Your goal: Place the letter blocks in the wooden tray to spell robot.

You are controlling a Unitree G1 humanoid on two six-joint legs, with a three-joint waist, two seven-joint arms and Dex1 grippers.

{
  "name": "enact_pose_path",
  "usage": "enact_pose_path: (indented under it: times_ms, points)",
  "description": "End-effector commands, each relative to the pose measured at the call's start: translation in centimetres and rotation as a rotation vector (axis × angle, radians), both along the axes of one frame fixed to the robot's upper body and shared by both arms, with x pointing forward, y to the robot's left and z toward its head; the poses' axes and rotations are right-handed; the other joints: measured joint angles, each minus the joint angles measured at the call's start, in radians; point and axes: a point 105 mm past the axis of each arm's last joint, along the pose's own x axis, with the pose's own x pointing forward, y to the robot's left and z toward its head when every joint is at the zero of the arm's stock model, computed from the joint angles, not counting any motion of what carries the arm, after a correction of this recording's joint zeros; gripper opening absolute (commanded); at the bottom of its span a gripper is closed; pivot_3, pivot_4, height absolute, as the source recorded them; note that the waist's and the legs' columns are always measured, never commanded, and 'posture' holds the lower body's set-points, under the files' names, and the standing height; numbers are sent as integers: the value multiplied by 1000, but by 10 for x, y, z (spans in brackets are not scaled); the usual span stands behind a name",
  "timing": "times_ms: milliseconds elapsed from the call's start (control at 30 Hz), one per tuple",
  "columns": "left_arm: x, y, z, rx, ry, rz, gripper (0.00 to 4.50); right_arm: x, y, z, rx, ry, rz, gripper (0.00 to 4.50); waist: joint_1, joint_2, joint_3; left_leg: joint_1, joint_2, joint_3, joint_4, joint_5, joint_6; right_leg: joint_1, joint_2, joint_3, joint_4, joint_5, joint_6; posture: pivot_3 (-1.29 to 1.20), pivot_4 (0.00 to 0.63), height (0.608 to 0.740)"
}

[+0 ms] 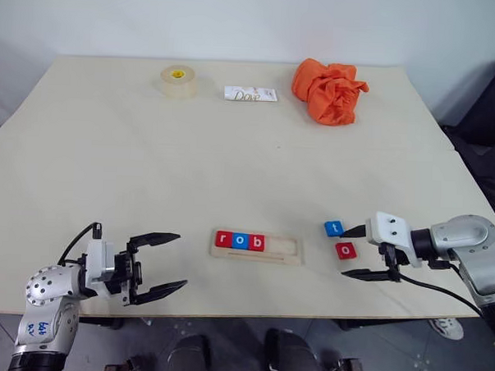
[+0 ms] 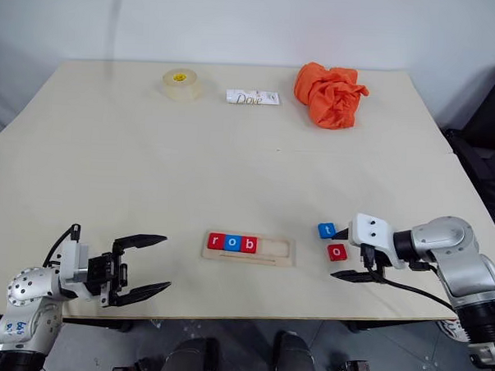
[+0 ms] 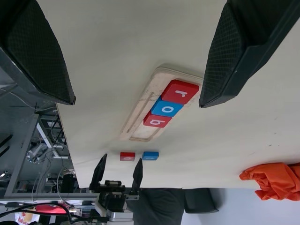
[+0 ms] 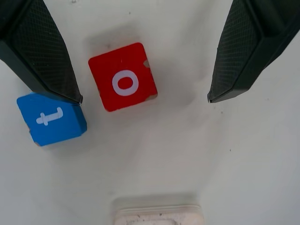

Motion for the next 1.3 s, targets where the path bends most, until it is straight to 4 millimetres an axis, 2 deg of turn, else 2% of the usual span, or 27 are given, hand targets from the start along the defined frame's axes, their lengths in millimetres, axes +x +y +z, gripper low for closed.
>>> enact_pose_path:
  times_ms: [33, 333, 433, 700, 867, 967, 1133, 1300]
  points:
    - [-1, 0, 8, -3, -34, -6, 4500, 0, -4, 2, -21, -17, 4, 4476, 0, 0, 0, 0, 0, 0, 0, 0, 0, 0, 0, 0, 0, 0, 0, 0, 150, 740]
    - [-1, 0, 8, -2, -36, 3, 4500, 4, -5, -7, -31, -1, 0, 4476, -1, 0, 0, 0, 0, 0, 1, 0, 0, 0, 0, 0, 1, 0, 0, 0, 150, 740]
    - [-1, 0, 8, -3, -36, 6, 4500, 7, -3, -9, -31, 1, 4, 3930, -2, 0, 0, 0, 0, 0, 1, 0, 0, 0, 0, 0, 1, 0, 0, 0, 150, 740]
    - [-1, 0, 8, -4, -40, 16, 4500, 9, -1, -12, -27, -1, 22, 1447, -3, 0, 0, 1, 1, 0, 4, 1, -1, 1, 0, 0, 3, 2, -2, 0, 150, 740]
    - [1, -1, 8, -6, -44, 16, 4500, 11, -2, -7, -23, -13, 13, 1452, -2, 0, 0, 1, 1, 0, 5, 1, -1, 1, 0, 0, 3, 2, -3, 0, 150, 740]
    - [2, -1, 7, -9, -44, 10, 4500, 11, 2, 12, 5, -33, -15, 1452, -2, 0, 0, 1, 2, 0, 5, 1, -1, 1, 0, 0, 3, 2, -3, 0, 150, 740]
    - [4, 0, 6, -8, -42, -6, 4500, 4, 17, 32, 31, -9, -16, 1452, 0, 1, 0, 1, 2, 0, 5, 1, -1, 0, 1, 0, 3, 2, -3, 0, 150, 740]
    - [11, -1, 6, -6, -52, -27, 4500, 1, 51, 41, 46, 5, 14, 1452, -2, 1, 0, 0, 2, 0, 5, 0, 0, -1, 0, 0, 3, 2, -3, 0, 150, 740]
